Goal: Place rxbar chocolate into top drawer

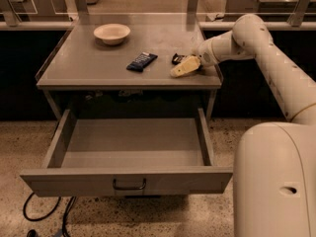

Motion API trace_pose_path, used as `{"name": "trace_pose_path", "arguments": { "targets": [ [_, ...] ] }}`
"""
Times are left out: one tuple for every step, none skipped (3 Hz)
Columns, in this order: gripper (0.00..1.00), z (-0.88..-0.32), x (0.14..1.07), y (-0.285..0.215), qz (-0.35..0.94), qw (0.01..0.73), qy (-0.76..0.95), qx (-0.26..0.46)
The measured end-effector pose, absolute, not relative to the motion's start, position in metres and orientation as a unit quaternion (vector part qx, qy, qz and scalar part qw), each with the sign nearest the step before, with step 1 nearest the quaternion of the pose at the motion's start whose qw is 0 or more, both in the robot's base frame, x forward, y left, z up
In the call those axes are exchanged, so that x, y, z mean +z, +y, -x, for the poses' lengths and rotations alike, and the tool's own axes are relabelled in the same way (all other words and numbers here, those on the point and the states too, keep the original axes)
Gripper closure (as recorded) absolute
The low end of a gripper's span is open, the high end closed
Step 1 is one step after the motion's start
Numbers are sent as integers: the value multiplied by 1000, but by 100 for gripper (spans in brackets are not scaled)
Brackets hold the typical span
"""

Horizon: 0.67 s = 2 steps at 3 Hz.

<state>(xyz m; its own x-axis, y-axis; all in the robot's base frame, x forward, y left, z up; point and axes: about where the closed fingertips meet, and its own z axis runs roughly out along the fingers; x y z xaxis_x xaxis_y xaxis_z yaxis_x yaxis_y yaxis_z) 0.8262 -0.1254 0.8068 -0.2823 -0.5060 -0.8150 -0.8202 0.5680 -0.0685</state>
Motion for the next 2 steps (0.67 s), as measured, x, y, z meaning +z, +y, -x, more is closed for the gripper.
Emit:
{"name": "trace_pose_path", "arguments": {
  "targets": [
    [42,-826,807,-125,426,421,779,186],
    [66,-826,813,-126,426,421,779,186]
  ]
}}
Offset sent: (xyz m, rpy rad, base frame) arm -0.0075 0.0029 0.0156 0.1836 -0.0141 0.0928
